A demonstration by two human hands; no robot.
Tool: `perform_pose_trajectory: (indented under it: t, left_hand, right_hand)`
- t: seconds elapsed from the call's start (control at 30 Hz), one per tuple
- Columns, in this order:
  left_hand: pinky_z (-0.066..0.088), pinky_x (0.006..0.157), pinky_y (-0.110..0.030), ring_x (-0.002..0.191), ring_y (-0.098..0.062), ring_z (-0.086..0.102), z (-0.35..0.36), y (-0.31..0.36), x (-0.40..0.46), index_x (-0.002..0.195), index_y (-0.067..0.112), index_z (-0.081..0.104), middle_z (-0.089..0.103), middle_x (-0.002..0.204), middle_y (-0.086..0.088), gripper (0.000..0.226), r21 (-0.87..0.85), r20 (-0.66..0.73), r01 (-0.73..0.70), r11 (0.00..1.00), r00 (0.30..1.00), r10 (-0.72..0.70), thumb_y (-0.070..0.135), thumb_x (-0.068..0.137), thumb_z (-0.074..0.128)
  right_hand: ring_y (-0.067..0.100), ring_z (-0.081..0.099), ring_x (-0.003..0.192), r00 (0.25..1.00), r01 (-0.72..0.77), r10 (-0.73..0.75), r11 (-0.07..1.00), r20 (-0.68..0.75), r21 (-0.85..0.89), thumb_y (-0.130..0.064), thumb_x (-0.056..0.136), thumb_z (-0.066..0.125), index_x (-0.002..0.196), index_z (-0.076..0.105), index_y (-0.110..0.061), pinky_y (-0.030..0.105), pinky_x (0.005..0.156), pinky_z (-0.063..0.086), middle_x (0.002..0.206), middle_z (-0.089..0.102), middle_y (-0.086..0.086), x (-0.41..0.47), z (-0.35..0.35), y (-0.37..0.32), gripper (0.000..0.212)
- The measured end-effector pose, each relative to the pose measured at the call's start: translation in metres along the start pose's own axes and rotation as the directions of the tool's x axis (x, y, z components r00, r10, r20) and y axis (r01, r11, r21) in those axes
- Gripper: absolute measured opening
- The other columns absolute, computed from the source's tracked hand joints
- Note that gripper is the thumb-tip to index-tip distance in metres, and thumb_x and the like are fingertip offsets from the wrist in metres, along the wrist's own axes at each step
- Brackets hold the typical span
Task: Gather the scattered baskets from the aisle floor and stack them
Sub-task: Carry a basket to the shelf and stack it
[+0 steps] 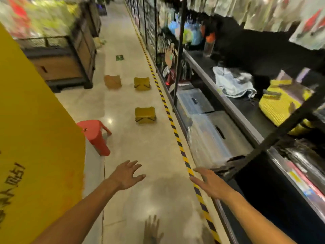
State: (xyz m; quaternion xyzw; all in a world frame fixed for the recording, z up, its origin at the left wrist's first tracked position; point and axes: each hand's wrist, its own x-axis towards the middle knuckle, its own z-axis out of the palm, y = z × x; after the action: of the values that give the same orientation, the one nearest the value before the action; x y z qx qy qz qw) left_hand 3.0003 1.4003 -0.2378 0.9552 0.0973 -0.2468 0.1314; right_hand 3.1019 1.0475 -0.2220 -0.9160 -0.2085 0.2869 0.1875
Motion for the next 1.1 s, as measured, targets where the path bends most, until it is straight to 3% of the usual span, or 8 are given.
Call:
perform_pose_trajectory:
  t: [0.3,0.63,0.9,1.1]
  left_hand:
    - [0.013,0.126,-0.041,0.156,-0.024,0.016,-0.073,-0.071,0.056,0.160,0.028,0.030,0.019,0.169,0.001,0.077,0.006,-0.084,0.052,0.999,0.995,-0.052,0.073,0.097,0.033]
    - [0.012,0.127,-0.043,0.157,-0.021,0.012,-0.157,-0.083,0.189,0.161,0.028,0.027,0.018,0.170,0.001,0.080,0.051,-0.125,0.112,0.992,0.987,-0.105,0.075,0.096,0.029]
    - [0.007,0.127,-0.043,0.157,-0.022,0.008,-0.232,-0.071,0.277,0.162,0.028,0.019,0.012,0.171,0.002,0.077,-0.015,-0.097,0.188,0.982,0.977,-0.188,0.070,0.099,0.030]
    - [0.008,0.128,-0.042,0.157,-0.023,0.008,-0.263,-0.101,0.345,0.163,0.024,0.017,0.011,0.171,-0.001,0.075,-0.038,-0.068,0.217,0.975,0.973,-0.220,0.065,0.102,0.032]
  right_hand:
    - [0.015,0.032,0.148,0.996,0.070,-0.066,0.996,0.060,-0.057,-0.078,0.091,0.039,0.155,0.035,-0.033,0.036,0.120,0.028,0.162,0.034,-0.008,0.118,-0.044,-0.050,0.078]
    - [0.019,0.031,0.149,0.984,0.172,-0.167,0.982,0.064,-0.081,-0.065,0.097,0.048,0.157,0.033,-0.022,0.036,0.120,0.029,0.164,0.030,-0.002,0.302,-0.133,-0.050,0.076]
    - [0.019,0.027,0.151,0.965,0.233,-0.215,0.965,0.152,-0.118,-0.068,0.094,0.049,0.158,0.030,-0.026,0.036,0.121,0.026,0.166,0.026,-0.002,0.441,-0.209,-0.061,0.079]
    - [0.020,0.029,0.150,0.951,0.231,-0.202,0.967,0.232,-0.103,-0.065,0.095,0.051,0.159,0.028,-0.024,0.036,0.121,0.027,0.166,0.026,0.000,0.534,-0.242,-0.079,0.080]
